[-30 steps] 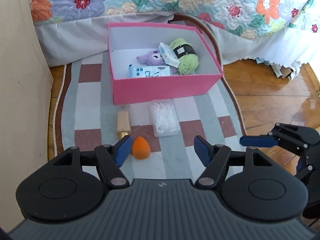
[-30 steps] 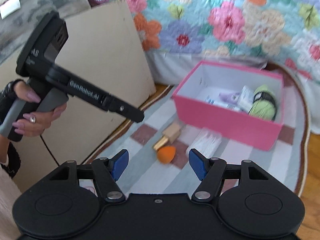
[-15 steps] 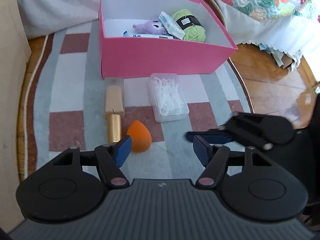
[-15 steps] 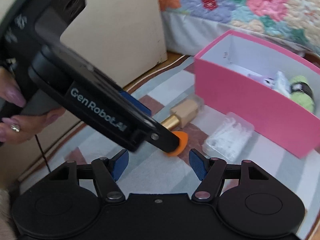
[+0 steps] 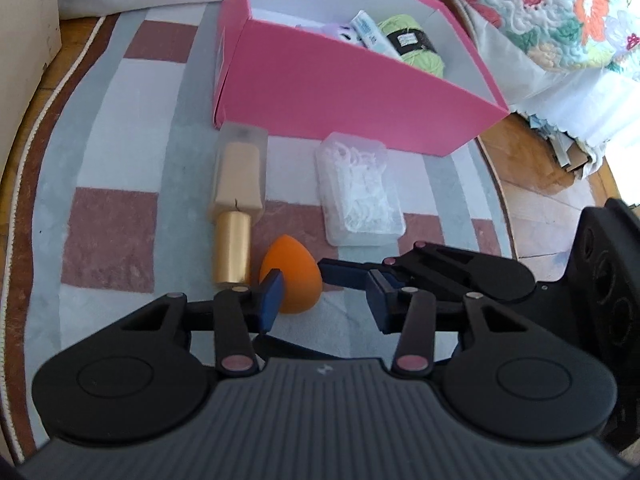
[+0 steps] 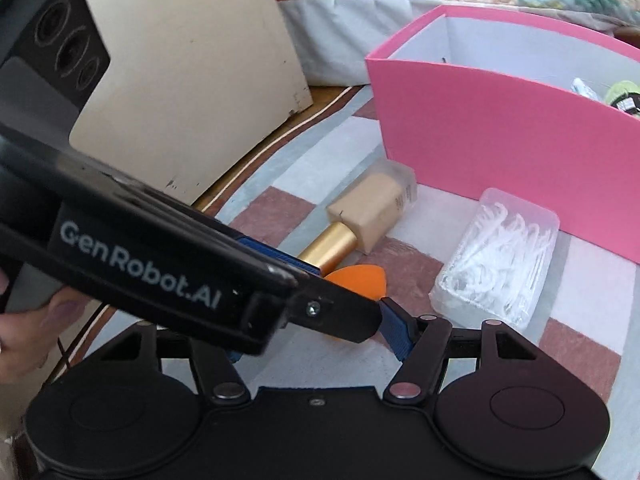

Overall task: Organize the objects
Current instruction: 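Move the right tool to the orange sponge and grasp it, then carry the orange sponge into the pink box and lower it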

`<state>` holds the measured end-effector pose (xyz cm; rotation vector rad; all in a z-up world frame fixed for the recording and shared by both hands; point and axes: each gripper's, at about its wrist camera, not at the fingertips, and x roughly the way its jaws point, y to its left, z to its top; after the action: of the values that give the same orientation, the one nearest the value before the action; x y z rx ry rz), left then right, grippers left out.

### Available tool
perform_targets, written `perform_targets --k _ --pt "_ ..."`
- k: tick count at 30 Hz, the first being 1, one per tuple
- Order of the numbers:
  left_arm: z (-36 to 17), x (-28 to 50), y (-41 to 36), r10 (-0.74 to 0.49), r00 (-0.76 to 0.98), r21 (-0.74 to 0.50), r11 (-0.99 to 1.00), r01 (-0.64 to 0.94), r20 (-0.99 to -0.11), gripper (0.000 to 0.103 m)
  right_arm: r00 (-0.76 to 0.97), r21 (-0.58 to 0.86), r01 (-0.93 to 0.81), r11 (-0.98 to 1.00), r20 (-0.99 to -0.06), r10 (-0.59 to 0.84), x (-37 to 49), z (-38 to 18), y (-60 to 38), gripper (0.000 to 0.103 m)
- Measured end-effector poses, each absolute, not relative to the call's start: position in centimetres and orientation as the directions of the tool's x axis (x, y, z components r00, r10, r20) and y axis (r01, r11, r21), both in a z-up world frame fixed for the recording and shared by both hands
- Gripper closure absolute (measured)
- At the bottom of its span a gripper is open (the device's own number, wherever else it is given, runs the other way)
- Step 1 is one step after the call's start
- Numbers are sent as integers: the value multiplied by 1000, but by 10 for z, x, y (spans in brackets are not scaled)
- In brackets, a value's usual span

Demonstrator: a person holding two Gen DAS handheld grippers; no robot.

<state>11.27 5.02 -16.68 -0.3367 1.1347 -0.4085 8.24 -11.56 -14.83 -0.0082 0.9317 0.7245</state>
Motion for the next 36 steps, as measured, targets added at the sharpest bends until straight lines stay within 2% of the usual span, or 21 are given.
perform_targets --k 6,10,13,16,20,24,31,36 --pt "-171 117 53 -531 343 -529 842 107 -775 62 409 280 -525 803 -745 527 85 -154 -129 61" --pt "-170 117 50 -522 344 -522 847 102 -780 62 409 318 -499 806 -734 542 84 -156 -137 63" --pt "-170 118 52 -475 374 -483 872 80 -797 55 412 324 -494 807 -730 545 81 -156 -140 64" --pt "-176 119 54 -456 374 -468 881 63 -807 55 412 340 -486 805 -723 554 79 -158 -144 64" --pt "-185 117 50 -475 363 -482 873 78 -802 61 410 350 -483 803 -719 561 78 -159 -146 64" --pt "-181 110 42 -441 381 -431 895 116 -813 68 419 337 -482 809 -722 551 74 -154 -147 63" --pt "-157 92 42 -447 357 -426 894 139 -820 69 430 356 -481 801 -700 570 54 -132 -151 64" --pt "-128 76 32 -403 350 -356 914 191 -846 69 438 319 -516 795 -699 565 38 -106 -146 64"
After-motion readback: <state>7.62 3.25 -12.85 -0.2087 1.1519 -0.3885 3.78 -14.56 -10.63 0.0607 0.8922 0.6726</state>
